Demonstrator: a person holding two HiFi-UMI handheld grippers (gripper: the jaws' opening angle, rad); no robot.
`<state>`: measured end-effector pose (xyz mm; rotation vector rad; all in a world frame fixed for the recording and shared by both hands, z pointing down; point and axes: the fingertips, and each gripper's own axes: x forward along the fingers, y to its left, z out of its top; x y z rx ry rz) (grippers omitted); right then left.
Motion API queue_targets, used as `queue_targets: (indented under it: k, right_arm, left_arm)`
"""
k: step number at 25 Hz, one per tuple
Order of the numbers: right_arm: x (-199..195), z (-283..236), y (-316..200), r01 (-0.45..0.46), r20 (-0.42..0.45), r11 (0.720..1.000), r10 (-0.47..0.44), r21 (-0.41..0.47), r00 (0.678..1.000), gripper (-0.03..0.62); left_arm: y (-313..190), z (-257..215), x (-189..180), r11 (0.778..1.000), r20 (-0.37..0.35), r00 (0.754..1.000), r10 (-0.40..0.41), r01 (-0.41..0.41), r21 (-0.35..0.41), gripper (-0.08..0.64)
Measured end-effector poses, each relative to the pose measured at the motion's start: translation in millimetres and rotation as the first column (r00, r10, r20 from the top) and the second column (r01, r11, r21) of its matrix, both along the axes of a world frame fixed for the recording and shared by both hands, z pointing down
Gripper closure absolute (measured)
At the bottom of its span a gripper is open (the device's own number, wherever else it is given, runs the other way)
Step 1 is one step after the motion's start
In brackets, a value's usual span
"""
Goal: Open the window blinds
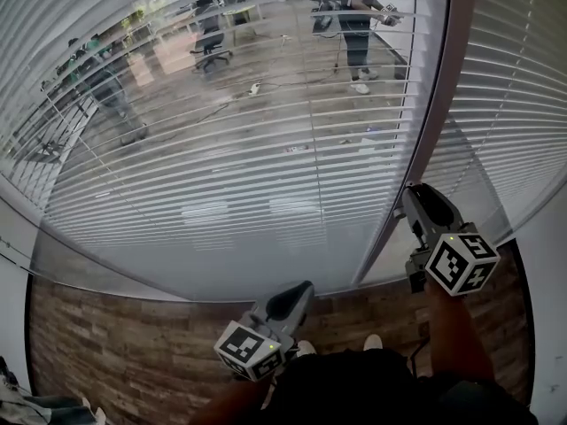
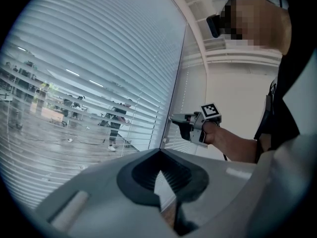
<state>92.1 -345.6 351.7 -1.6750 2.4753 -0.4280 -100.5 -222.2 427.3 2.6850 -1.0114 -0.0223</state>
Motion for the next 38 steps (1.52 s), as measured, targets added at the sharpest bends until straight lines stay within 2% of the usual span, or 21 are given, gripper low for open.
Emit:
queue_targets:
  k: [8, 11, 16, 19, 25, 30, 34, 38]
  right_arm:
    - [0.0, 1.2, -2.3, 0.007, -0.057, 1.0, -0.006, 0.007, 0.998, 0.439]
    - [-0.4, 1.0, -2.4, 0.001, -0.14, 1.0, 0.002, 0.024, 0.99, 0.439]
    - [-1.6, 1.0, -2.2, -0.004, -0.296, 0.998, 0.02, 0.055, 0.955, 0.44]
    - [-2.2, 0.9, -2.2, -0.009, -0.396, 0.997, 0.039, 0.079, 0.918, 0.442]
    - [-4.4, 1.3, -2.1, -0.012, -0.572, 0.992, 0.085, 0.13, 0.816, 0.442]
    - [-6.9, 2.3, -1.1, -0.018, -0.664, 0.988, 0.116, 0.153, 0.738, 0.442]
    - [-8.5, -0.4, -0.7, -0.012, -0.703, 0.985, 0.133, 0.175, 0.699, 0.443]
    - [-6.6, 1.8, -0.8, -0.01, -0.76, 0.98, 0.16, 0.198, 0.63, 0.443]
  left_arm:
    - [-1.7, 3.7, -1.6, 1.0, 0.008, 1.0, 0.0, 0.0, 0.001, 0.56]
    - [-3.3, 1.5, -1.6, 1.0, 0.014, 1.0, -0.009, 0.009, -0.003, 0.56]
    - [-2.3, 2.0, -0.1, 1.0, 0.01, 1.0, 0.001, -0.001, 0.002, 0.56]
    - [-4.1, -0.1, -1.0, 1.0, 0.018, 1.0, -0.013, 0.013, -0.005, 0.56]
    - [-3.1, 2.9, -0.3, 1.0, 0.002, 1.0, -0.004, 0.004, 0.003, 0.56]
    - [-2.6, 7.3, -0.5, 1.0, 0.016, 1.0, 0.001, -0.001, 0.001, 0.56]
    - [-2.0, 7.5, -0.2, 1.0, 0.017, 1.0, 0.004, -0.004, 0.0, 0.56]
    - [-3.1, 3.8, 0.7, 1.0, 0.008, 1.0, 0.003, -0.003, 0.007, 0.56]
